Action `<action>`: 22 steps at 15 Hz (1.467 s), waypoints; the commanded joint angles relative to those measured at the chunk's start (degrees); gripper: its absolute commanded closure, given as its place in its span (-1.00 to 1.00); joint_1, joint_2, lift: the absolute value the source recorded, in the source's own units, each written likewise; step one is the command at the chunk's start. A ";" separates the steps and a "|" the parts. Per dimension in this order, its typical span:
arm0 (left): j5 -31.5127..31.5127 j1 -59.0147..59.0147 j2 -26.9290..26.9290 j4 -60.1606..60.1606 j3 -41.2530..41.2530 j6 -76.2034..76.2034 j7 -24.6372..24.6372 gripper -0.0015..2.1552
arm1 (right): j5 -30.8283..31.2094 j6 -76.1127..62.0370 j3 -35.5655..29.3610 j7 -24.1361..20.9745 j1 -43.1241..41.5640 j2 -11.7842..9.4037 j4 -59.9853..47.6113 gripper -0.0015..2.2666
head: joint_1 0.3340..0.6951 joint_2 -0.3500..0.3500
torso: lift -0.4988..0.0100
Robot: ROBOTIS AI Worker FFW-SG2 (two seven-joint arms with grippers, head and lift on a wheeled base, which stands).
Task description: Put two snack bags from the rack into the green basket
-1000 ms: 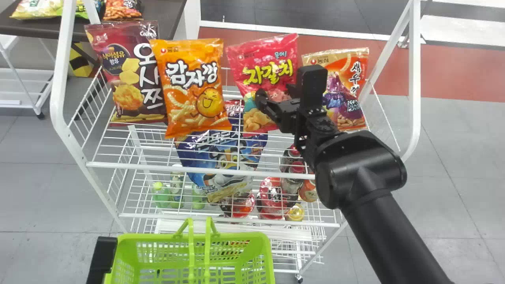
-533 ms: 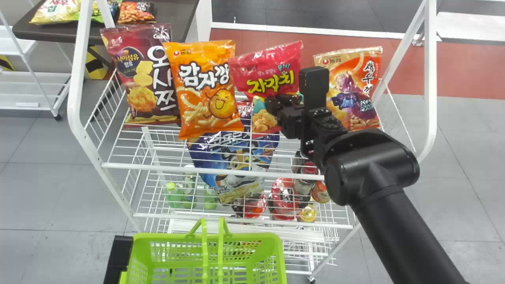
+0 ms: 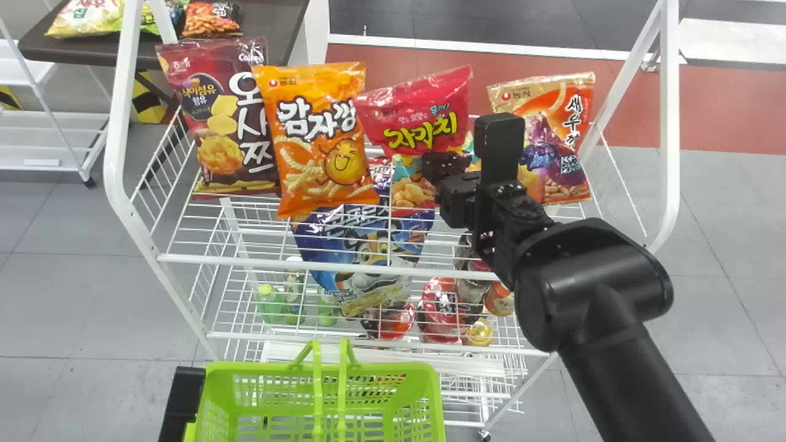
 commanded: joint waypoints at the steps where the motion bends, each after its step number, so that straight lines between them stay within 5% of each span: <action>1: -0.44 -0.14 0.07 0.10 0.01 0.15 0.00 0.97 | -0.13 1.08 -1.44 0.01 2.56 -0.77 -4.24 0.98 | 1.00 -0.21 | 0.93; 12: 5.53 -0.49 1.04 -3.86 1.86 9.82 1.32 0.97 | -6.28 21.65 -9.61 -5.00 20.67 -7.98 -40.54 0.98 | 1.00 -0.46 | 0.93; 17: 6.24 -0.49 0.42 -5.09 1.68 10.94 3.08 0.97 | -13.40 35.71 -16.82 -5.44 33.24 -9.03 -54.52 0.98 | 1.00 -0.74 | 0.93; 22: 6.24 0.39 -1.25 -5.18 1.68 9.82 3.43 0.97 | -19.99 51.71 -17.17 -6.23 39.74 -9.12 -59.17 0.98 | 1.00 -0.91 | 0.93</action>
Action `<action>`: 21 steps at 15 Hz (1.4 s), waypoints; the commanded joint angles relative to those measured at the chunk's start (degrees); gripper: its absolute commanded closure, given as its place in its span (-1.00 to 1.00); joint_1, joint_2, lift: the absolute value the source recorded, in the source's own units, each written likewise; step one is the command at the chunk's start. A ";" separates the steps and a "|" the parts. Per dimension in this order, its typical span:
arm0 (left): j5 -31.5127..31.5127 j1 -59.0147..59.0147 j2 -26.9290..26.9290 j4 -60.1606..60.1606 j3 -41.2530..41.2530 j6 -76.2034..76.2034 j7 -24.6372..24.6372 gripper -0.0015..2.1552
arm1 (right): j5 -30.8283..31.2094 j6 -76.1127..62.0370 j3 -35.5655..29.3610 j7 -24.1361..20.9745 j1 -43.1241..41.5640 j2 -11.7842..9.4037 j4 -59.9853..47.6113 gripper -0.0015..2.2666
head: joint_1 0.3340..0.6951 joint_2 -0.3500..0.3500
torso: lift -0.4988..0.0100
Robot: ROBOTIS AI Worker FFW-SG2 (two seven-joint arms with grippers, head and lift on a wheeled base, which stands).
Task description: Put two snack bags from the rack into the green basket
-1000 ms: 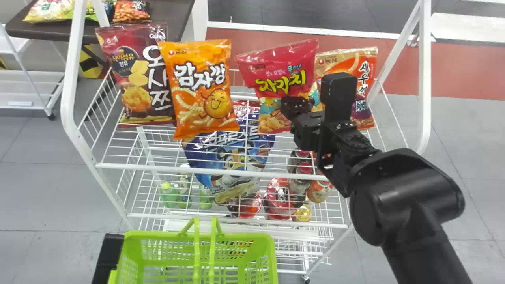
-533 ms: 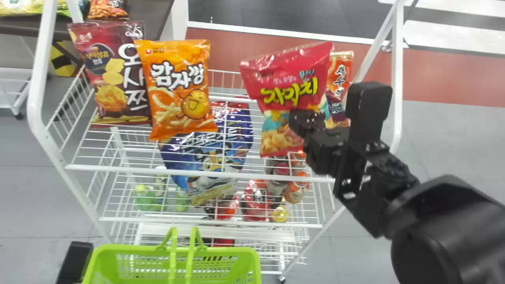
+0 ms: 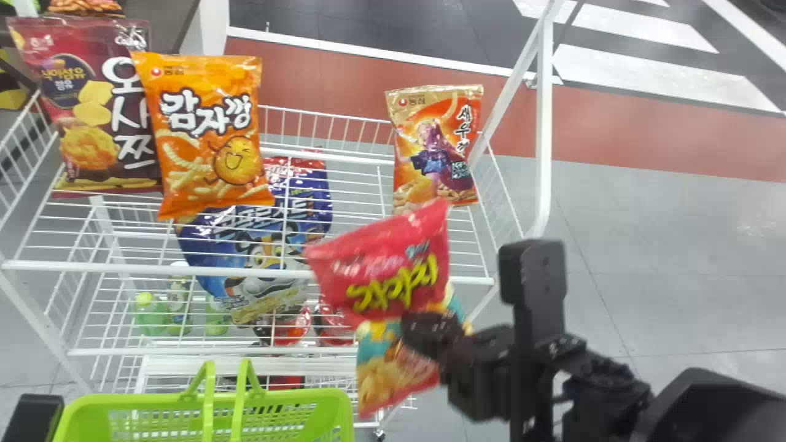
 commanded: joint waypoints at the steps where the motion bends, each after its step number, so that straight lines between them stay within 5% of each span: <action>1: -0.14 0.47 -0.84 0.00 0.01 -0.74 0.11 0.97 | -1.73 5.74 2.46 -0.97 2.31 -0.06 -0.69 0.98 | 1.00 -0.93 | 0.93; 8: -1.37 0.47 -2.08 -0.88 -1.40 -0.92 0.64 0.97 | -3.05 12.42 14.15 -5.19 2.67 0.12 2.56 0.98 | 1.00 -0.93 | 0.93; 11: -1.72 0.47 -1.99 -1.32 -2.28 -0.92 0.90 0.97 | -2.96 3.80 18.72 -4.49 -0.59 0.91 8.98 0.98 | 1.00 -0.71 | 0.93; 15: -1.90 0.65 -1.64 -1.76 -2.28 -0.74 0.90 0.97 | -3.14 -1.65 20.92 -3.70 -3.49 2.67 16.54 0.98 | 1.00 -0.17 | 0.93; 21: -2.08 0.39 -1.28 -1.76 -2.19 -0.74 0.90 0.97 | -5.78 -3.23 21.36 -1.50 -5.77 4.43 27.70 0.98 | 1.00 0.07 | 0.93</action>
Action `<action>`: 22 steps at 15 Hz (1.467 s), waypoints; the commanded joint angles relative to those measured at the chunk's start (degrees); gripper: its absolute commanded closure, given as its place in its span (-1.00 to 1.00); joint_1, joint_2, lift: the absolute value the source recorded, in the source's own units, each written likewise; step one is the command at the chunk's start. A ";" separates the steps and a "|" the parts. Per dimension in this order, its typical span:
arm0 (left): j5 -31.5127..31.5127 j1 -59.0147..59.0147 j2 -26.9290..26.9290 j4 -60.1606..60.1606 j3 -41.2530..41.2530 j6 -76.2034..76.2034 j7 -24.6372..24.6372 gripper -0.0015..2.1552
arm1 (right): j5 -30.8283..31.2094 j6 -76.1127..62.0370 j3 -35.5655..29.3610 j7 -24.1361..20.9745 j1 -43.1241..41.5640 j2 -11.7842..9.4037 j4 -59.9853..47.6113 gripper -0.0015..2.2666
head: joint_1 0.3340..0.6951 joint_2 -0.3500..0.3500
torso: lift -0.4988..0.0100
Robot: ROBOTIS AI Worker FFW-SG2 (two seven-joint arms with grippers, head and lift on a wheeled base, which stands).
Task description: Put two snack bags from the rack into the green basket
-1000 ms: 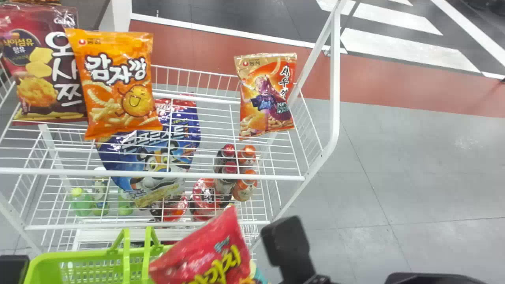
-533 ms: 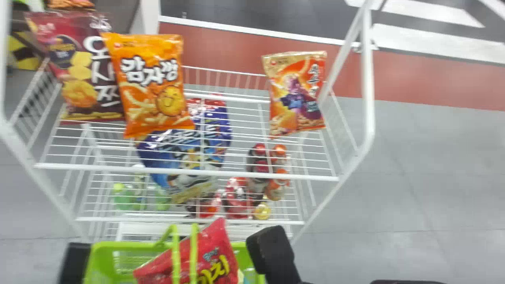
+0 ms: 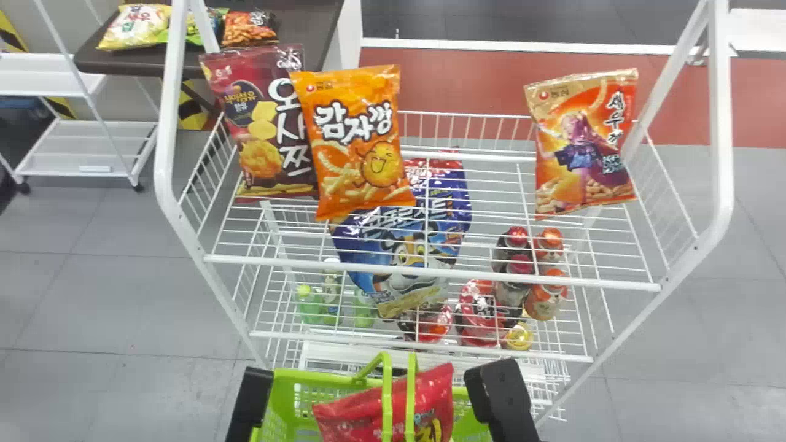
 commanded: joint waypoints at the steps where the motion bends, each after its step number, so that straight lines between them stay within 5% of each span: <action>1: -0.07 -0.18 0.07 0.00 0.01 -0.01 -0.04 0.97 | 0.05 -1.51 0.18 0.30 -0.28 0.34 2.99 0.98 | 1.00 0.09 | 0.93; 2: -0.25 -0.18 0.07 0.00 0.01 -0.01 -0.04 0.97 | -0.21 -0.98 0.01 0.30 -0.63 0.34 3.35 0.97 | 1.00 0.14 | 0.93; 4: -0.77 -0.27 0.07 0.00 -0.08 -0.01 -0.04 0.97 | -1.70 7.63 -1.49 -0.31 -2.04 1.04 3.52 0.48 | 1.00 0.12 | 0.93; 6: -1.04 -0.36 0.07 0.09 0.18 -0.01 -0.04 0.97 | -1.61 9.04 -1.49 -1.63 -1.60 1.04 2.29 -1.00 | 1.00 0.07 | 0.93; 11: -1.39 -0.45 -0.10 0.26 0.10 -0.19 0.05 0.97 | 10.25 7.98 2.12 -6.73 -0.02 -0.10 -6.15 -0.95 | 1.00 -0.11 | 0.93; 15: -1.65 -0.62 -0.28 0.44 0.01 -0.19 0.22 0.97 | 13.94 -2.91 -0.78 -6.91 0.60 -2.30 -10.63 -0.95 | 1.00 -0.41 | 0.93; 17: -1.65 -0.62 -0.19 0.26 0.01 -0.01 0.22 0.97 | 20.71 -21.02 -1.40 -6.20 0.33 -3.53 -9.84 -0.96 | 1.00 -0.47 | 0.93; 22: -2.44 -0.36 0.25 0.52 0.01 0.16 0.22 0.97 | 18.34 -58.11 -7.90 1.09 -7.84 -3.79 7.92 -0.97 | 1.00 -0.55 | 0.93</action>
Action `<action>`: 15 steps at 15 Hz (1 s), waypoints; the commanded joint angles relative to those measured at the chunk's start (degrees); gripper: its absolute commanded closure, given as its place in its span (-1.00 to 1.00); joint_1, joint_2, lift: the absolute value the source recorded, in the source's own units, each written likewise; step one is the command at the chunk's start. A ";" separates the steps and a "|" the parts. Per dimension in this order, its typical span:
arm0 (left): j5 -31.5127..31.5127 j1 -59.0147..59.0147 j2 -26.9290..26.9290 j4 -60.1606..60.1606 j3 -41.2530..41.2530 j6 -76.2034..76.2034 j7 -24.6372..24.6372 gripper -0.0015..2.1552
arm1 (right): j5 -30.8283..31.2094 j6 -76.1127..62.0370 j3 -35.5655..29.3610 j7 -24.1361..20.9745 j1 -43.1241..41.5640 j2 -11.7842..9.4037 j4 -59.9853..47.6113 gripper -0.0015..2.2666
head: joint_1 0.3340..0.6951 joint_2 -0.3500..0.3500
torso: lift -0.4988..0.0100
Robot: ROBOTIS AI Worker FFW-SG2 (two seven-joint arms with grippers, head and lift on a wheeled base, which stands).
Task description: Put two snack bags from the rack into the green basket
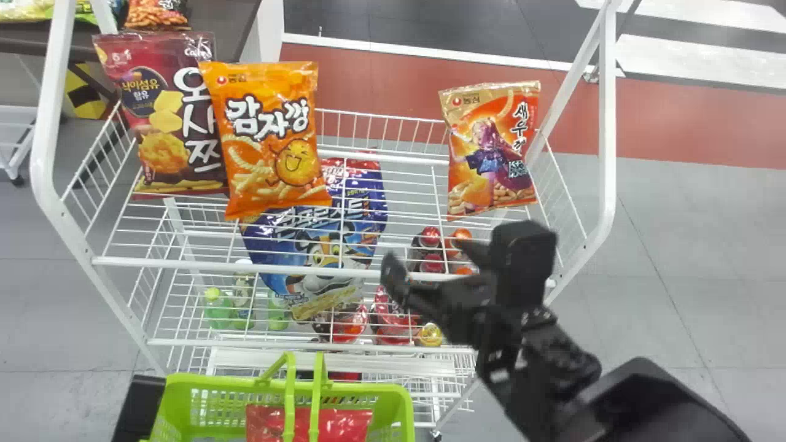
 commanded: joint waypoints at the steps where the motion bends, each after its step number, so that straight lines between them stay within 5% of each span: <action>1: -0.34 0.24 0.06 0.26 0.00 0.03 0.00 0.97 | -0.41 -12.88 -1.12 0.94 -6.06 0.10 9.76 -0.97 | 1.00 -0.57 | 0.93; 7: -1.13 0.77 0.33 0.17 0.09 0.03 -0.62 0.97 | 0.56 -12.18 -4.29 0.85 -19.42 1.25 24.88 -0.97 | 1.00 -0.73 | 0.93; 15: -2.09 0.16 0.33 0.61 -0.26 0.03 -0.27 0.97 | 0.73 -10.77 -8.24 3.31 -25.04 0.10 35.16 -0.96 | 1.00 -1.00 | 0.93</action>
